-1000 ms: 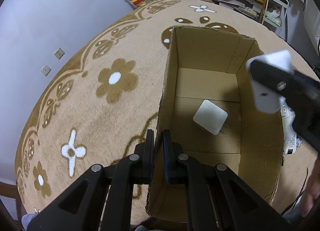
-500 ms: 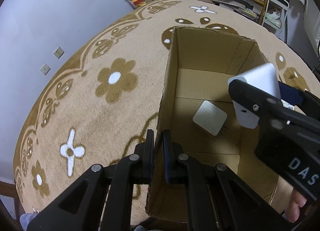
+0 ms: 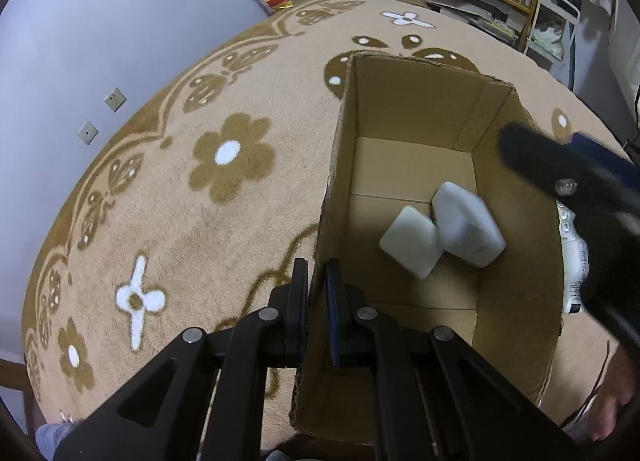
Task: Organize rigid objects
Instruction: 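Carry the white power adapter into the cardboard box and release it, then return the right tool to the items and grasp the light-blue power bank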
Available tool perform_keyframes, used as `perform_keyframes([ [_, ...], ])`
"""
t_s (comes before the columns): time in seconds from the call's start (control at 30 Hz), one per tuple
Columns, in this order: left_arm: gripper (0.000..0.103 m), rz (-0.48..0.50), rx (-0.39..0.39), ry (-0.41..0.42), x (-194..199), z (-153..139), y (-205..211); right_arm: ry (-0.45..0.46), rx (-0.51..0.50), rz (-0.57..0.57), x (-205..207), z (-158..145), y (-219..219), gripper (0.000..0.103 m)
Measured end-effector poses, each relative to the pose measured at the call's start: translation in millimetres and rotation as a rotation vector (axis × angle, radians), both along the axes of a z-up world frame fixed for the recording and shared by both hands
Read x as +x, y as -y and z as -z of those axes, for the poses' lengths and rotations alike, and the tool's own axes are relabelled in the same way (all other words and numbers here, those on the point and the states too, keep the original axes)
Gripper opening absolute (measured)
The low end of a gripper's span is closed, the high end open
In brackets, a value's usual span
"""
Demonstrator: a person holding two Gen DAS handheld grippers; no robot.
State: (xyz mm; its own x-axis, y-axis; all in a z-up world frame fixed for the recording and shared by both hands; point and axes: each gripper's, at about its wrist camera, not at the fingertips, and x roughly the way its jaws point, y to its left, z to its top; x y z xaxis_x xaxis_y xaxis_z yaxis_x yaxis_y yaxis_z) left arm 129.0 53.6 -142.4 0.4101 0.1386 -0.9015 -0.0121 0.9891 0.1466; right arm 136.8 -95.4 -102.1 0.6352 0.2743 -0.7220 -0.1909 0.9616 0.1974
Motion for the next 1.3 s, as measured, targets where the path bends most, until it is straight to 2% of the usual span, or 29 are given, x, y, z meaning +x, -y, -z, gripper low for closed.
perform_keyframes([
  [0.03, 0.008, 0.001, -0.008, -0.002, -0.3, -0.3, 0.1, 0.017, -0.020, 0.008, -1.5, -4.3, 1.0, 0.093],
  [0.1, 0.008, 0.003, 0.001, 0.001, -1.2, -0.5, 1.3, 0.036, -0.053, 0.016, -3.1, -11.7, 5.7, 0.095],
  [0.23, 0.008, 0.010, 0.017, 0.001, -1.8, -0.7, 3.7, 0.024, -0.057, 0.046, -3.4, -16.1, 16.8, 0.103],
  [0.6, 0.008, 0.009, 0.012, -0.001, -2.8, -1.8, 3.5, 0.030, -0.181, 0.133, -13.1, -18.2, 48.6, 0.103],
  [0.87, 0.008, 0.007, 0.006, -0.002, -2.7, -2.1, 2.4, -0.043, -0.180, 0.199, -20.0, 0.7, 75.5, 0.103],
  [1.3, 0.008, 0.005, 0.002, -0.003, -1.6, -2.5, 1.7, -0.194, -0.244, 0.162, -33.6, 35.6, 71.6, 0.103],
])
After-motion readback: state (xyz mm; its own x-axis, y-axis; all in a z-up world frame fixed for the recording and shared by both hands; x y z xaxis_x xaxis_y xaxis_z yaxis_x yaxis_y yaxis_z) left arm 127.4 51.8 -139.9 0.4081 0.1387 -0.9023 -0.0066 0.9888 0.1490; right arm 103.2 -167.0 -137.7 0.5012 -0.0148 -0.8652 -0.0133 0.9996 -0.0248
